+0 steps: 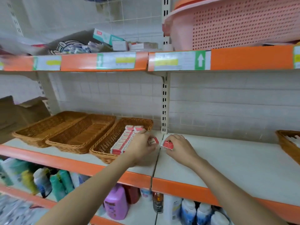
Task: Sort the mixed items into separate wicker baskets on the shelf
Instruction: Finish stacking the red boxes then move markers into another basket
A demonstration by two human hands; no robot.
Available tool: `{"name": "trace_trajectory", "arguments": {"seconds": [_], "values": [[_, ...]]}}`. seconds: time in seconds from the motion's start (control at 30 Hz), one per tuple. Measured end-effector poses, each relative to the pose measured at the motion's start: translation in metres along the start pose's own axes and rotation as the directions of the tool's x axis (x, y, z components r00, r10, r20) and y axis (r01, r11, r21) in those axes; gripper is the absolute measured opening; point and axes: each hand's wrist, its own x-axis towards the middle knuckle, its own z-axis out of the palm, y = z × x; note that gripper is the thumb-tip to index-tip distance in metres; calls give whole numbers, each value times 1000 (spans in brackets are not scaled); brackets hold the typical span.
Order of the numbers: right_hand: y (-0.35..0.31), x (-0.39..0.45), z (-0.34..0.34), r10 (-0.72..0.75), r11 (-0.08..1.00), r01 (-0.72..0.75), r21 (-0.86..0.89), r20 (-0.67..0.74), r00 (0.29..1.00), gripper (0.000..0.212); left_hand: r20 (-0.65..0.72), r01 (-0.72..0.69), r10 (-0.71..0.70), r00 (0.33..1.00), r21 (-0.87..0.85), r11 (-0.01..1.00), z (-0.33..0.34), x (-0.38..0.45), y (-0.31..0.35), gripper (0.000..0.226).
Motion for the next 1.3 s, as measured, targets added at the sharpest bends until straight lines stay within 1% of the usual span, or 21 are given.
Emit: {"name": "trace_trajectory", "arguments": {"seconds": [0.17, 0.27, 0.37, 0.5, 0.63, 0.73, 0.87, 0.97, 1.07, 1.2, 1.3], "values": [[-22, 37, 13, -24, 999, 25, 43, -15, 1000, 28, -46, 72, -70, 996, 22, 997, -19, 6, -41, 25], [-26, 59, 21, -55, 998, 56, 36, -16, 998, 28, -50, 131, -129, 990, 41, 991, -22, 14, -63, 30], [-25, 81, 28, -56, 998, 57, 24, -15, 998, 29, -34, 182, -181, 983, 57, 982, -26, 27, -81, 31], [-26, 105, 36, -53, 999, 53, 11, 4, 999, 29, 7, 227, -230, 973, 111, 967, -28, 37, -104, 26], [-30, 124, 50, -44, 995, 44, -92, 4, 999, 29, -6, 249, -250, 968, 110, 962, -27, 47, -123, 30], [-37, 137, 60, -25, 991, 26, -132, 13, 1000, 31, -4, 208, -208, 978, 107, 972, -28, 59, -138, 29], [-46, 146, 76, 27, 990, -22, -139, 32, 999, 30, 67, 122, -129, 989, 96, 988, -26, 78, -159, 29], [-53, 153, 84, 73, 983, -69, -168, 19, 997, 28, 122, 38, -53, 991, 123, 992, -24, 90, -173, 31], [-61, 158, 89, 144, 975, -139, -173, 15, 989, 28, 144, -37, 17, 989, 137, 990, -22, 99, -185, 29], [-68, 161, 89, 226, 957, -217, -191, 25, 974, 33, 157, -107, 97, 983, 62, 992, -14, 108, -192, 27], [-74, 166, 88, 227, 953, -211, -215, 54, 972, 36, 157, -147, 141, 977, 22, 989, -9, 112, -191, 28]]}}
